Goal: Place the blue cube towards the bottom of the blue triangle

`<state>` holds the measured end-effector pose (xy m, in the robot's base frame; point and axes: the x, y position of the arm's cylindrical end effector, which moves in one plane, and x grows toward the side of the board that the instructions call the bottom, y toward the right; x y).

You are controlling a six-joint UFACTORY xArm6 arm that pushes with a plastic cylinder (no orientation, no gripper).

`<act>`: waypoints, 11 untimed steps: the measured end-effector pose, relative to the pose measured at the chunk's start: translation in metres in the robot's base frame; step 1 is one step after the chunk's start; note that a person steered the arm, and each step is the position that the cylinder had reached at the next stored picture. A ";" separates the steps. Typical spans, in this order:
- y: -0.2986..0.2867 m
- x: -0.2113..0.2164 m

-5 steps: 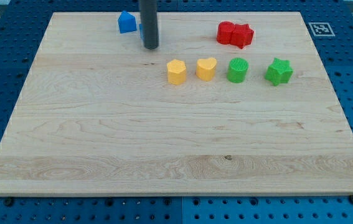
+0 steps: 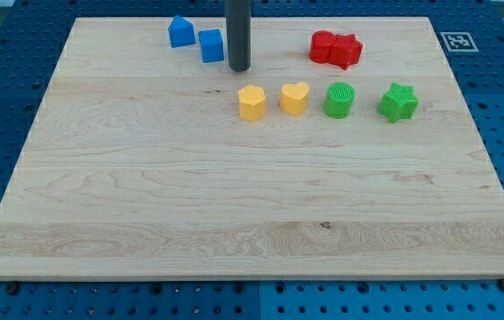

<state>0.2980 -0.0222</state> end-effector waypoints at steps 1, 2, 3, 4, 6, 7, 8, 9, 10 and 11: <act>0.000 -0.012; -0.004 -0.012; -0.016 -0.015; -0.030 -0.016; -0.050 -0.017; -0.060 -0.026; -0.065 -0.033; -0.046 -0.012; -0.001 0.023; 0.045 0.030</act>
